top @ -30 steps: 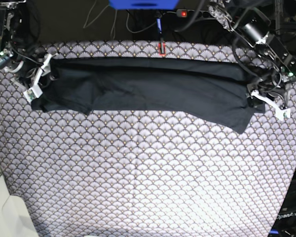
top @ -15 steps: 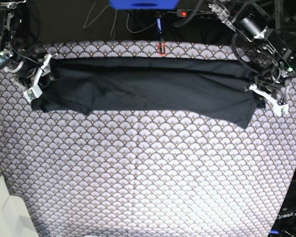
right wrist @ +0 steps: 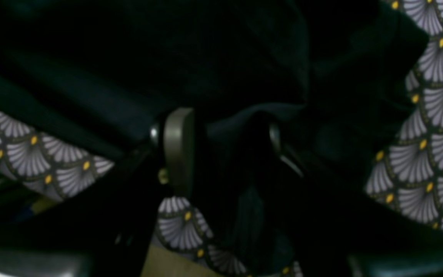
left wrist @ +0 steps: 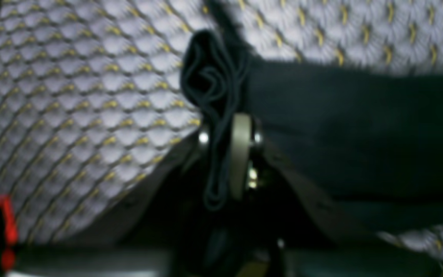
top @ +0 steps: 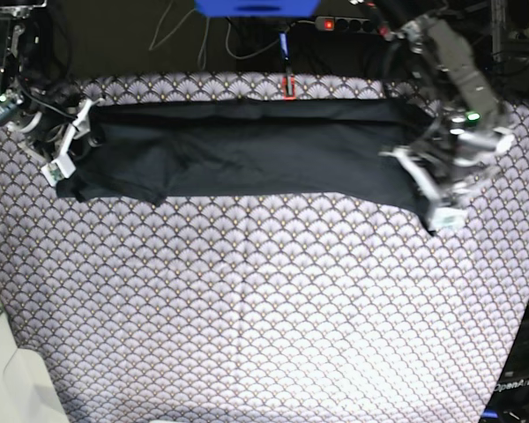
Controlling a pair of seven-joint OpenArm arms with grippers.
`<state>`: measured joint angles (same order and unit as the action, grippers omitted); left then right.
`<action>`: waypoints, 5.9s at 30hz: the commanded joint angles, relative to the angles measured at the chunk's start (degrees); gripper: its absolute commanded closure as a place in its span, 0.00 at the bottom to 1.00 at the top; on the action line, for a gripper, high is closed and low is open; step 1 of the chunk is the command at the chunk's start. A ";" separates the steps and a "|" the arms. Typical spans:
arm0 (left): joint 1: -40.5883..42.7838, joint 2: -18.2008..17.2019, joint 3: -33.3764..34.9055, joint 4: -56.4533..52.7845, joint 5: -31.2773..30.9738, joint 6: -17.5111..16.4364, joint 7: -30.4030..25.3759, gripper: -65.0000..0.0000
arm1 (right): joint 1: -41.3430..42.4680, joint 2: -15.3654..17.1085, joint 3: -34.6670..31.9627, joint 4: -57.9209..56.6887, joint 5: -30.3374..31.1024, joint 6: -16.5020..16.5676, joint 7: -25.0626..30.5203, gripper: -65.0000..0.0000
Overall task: Fold the T-shirt properly
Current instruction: 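Fold the shirt end with the left gripper toward the right gripper, then release the folded end with the left gripper and reposition both grippers, then grasp the strip end with the right gripper and fold it toward the left gripper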
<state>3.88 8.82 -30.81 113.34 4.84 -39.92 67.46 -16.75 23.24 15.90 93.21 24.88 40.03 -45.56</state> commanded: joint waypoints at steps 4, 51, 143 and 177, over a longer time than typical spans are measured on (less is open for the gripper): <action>2.41 0.18 8.79 0.90 0.04 -0.08 -1.04 1.00 | 0.36 0.97 0.41 0.81 0.65 -0.03 0.95 0.60; 1.88 -0.51 41.93 -7.19 -19.39 8.41 -8.43 0.64 | -0.08 -0.08 0.32 0.81 0.65 -0.03 0.86 0.60; 10.67 -13.26 9.75 -7.10 -35.74 8.49 -8.25 0.22 | 0.89 -5.88 13.42 16.90 1.09 -0.03 -5.82 0.99; 11.90 -15.19 9.66 -7.19 -35.57 8.41 -8.78 0.22 | 14.07 -29.62 -22.54 19.89 1.01 -0.03 -24.37 0.98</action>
<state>16.27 -6.00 -20.93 105.32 -29.85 -31.27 59.75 -3.55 -5.85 -6.48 112.36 24.38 40.01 -71.40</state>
